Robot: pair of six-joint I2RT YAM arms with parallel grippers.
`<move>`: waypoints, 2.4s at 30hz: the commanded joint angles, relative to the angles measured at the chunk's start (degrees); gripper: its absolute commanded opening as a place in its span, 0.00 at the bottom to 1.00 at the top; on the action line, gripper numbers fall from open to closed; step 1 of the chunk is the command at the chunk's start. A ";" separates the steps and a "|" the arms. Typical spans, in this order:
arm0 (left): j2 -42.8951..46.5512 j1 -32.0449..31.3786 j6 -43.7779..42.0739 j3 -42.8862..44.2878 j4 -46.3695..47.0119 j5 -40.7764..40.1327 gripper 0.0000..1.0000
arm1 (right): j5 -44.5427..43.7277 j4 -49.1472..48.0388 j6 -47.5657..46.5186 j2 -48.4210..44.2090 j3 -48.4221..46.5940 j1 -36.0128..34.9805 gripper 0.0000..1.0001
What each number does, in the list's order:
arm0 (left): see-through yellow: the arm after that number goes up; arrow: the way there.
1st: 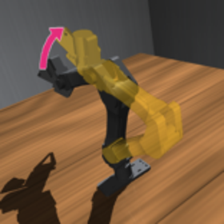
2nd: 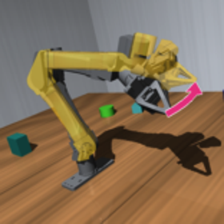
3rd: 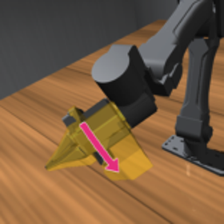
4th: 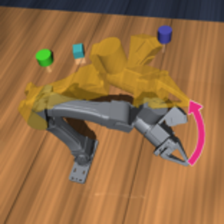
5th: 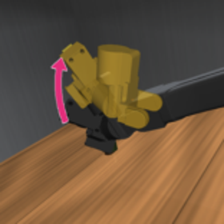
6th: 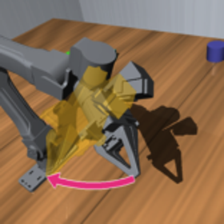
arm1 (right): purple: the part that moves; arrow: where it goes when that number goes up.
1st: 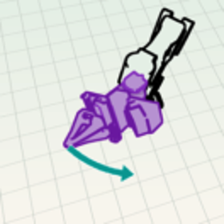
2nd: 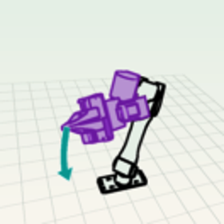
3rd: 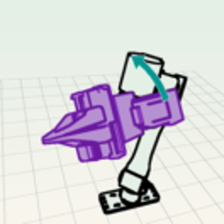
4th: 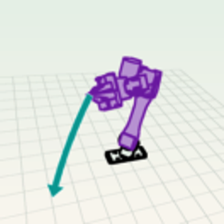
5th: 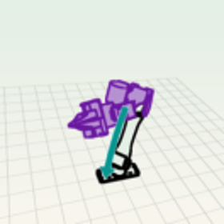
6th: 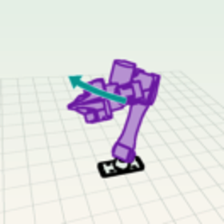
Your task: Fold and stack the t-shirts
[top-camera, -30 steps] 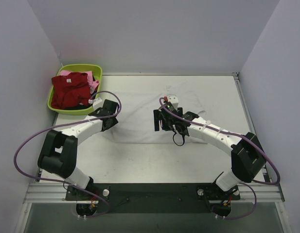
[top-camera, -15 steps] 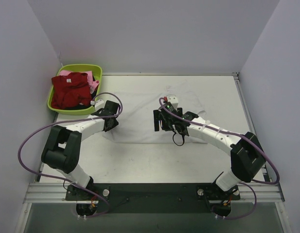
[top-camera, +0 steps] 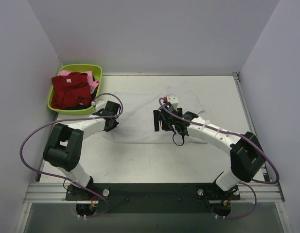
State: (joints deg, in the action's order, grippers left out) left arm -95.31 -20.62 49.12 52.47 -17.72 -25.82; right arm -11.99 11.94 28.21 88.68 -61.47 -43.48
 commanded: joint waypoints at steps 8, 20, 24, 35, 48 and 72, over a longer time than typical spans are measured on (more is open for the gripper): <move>12.94 -1.87 0.27 0.18 -5.39 -0.63 0.00 | 0.21 1.06 -0.78 -2.90 0.30 0.07 0.85; 25.52 -6.36 2.82 -8.25 -10.76 -1.60 0.06 | -1.29 -1.66 2.29 1.40 5.05 1.12 0.84; 27.27 -6.62 3.52 -9.48 -12.25 -2.56 0.10 | -0.06 -3.94 2.64 4.65 5.75 2.09 0.84; 30.53 -6.80 3.70 -9.31 -15.94 -3.01 0.25 | 0.39 -6.23 2.03 9.75 5.05 2.61 0.84; 35.98 -9.00 5.81 -11.77 -18.32 -3.35 0.29 | -3.38 -5.18 2.47 6.86 6.10 4.46 0.83; 30.79 -9.00 2.47 -9.40 -13.49 -4.06 0.49 | 1.17 3.26 -1.84 20.29 -17.89 25.12 0.76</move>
State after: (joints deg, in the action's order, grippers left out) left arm -65.28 -29.54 52.25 40.73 -34.02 -29.56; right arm -13.96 12.14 27.09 106.85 -75.83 -18.41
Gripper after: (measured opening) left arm 0.467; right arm 0.784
